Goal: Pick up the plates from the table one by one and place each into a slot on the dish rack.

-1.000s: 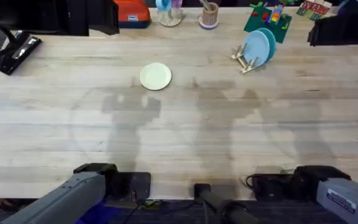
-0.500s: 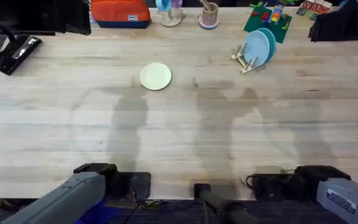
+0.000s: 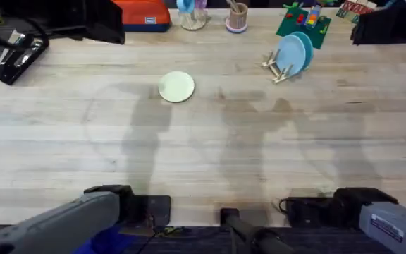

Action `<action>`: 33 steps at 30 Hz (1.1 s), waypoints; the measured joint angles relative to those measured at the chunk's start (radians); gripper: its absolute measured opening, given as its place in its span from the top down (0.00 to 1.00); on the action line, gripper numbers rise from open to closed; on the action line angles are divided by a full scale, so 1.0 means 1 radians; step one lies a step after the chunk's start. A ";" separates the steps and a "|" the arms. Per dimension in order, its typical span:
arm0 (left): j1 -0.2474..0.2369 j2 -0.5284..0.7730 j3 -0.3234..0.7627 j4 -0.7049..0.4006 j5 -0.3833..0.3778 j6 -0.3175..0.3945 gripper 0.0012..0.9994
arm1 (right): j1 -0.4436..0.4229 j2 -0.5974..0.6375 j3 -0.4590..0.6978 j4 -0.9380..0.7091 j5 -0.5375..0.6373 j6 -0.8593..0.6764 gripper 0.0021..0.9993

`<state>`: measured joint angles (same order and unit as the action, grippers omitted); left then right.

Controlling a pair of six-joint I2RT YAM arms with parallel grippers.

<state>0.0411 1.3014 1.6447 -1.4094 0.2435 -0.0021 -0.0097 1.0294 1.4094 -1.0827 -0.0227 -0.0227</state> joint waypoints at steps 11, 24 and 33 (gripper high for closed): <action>0.176 0.165 0.000 -0.016 0.284 0.165 0.96 | 0.000 0.000 0.000 0.004 0.000 0.000 0.00; 0.192 0.271 -0.096 0.090 0.410 0.235 0.96 | 0.000 0.000 0.000 0.004 0.000 0.000 0.00; 0.194 0.328 -0.135 0.122 0.452 0.239 0.96 | 0.000 0.000 0.000 0.004 0.000 0.000 0.00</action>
<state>0.2348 1.6292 1.5093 -1.2875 0.6950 0.2371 -0.0097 1.0294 1.4094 -1.0782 -0.0227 -0.0229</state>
